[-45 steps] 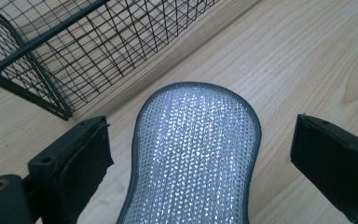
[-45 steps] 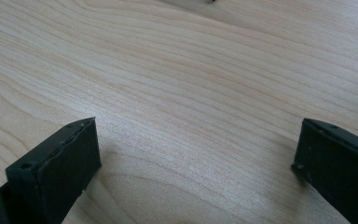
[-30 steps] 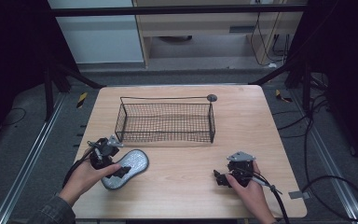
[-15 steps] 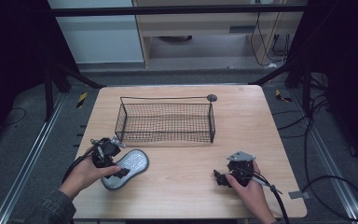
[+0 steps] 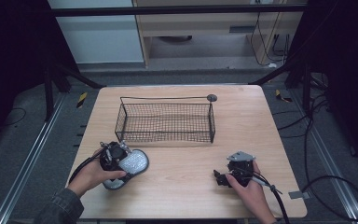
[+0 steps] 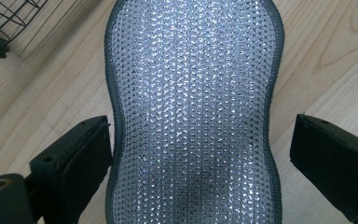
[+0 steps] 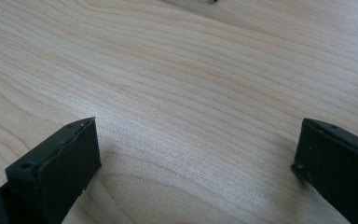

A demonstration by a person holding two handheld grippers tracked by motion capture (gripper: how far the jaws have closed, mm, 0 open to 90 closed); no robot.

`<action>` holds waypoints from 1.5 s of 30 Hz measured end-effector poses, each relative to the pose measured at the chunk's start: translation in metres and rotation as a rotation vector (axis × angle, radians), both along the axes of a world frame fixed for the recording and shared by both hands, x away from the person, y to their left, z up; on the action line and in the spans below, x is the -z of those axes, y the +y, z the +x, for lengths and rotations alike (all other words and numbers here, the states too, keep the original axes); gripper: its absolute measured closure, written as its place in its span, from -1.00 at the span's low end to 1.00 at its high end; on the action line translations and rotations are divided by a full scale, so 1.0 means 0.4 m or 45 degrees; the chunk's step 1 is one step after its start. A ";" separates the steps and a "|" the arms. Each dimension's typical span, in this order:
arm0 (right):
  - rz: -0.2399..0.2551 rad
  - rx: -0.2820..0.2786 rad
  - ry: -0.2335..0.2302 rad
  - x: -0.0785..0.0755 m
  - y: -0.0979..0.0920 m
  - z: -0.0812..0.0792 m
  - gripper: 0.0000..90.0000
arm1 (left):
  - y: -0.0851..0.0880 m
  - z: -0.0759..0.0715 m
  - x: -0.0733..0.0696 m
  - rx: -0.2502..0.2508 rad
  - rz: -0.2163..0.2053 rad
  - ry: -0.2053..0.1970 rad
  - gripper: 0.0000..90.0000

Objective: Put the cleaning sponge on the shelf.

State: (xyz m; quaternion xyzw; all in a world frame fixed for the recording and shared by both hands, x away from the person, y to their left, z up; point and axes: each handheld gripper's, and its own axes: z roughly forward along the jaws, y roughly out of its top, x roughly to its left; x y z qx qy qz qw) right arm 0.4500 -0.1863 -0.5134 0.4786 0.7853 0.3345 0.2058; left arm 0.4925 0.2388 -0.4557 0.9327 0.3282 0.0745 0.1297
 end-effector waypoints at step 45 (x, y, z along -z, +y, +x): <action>0.001 0.004 0.002 0.000 0.003 -0.001 -0.99 | 0.006 0.038 0.048 -0.028 0.006 0.086 -0.96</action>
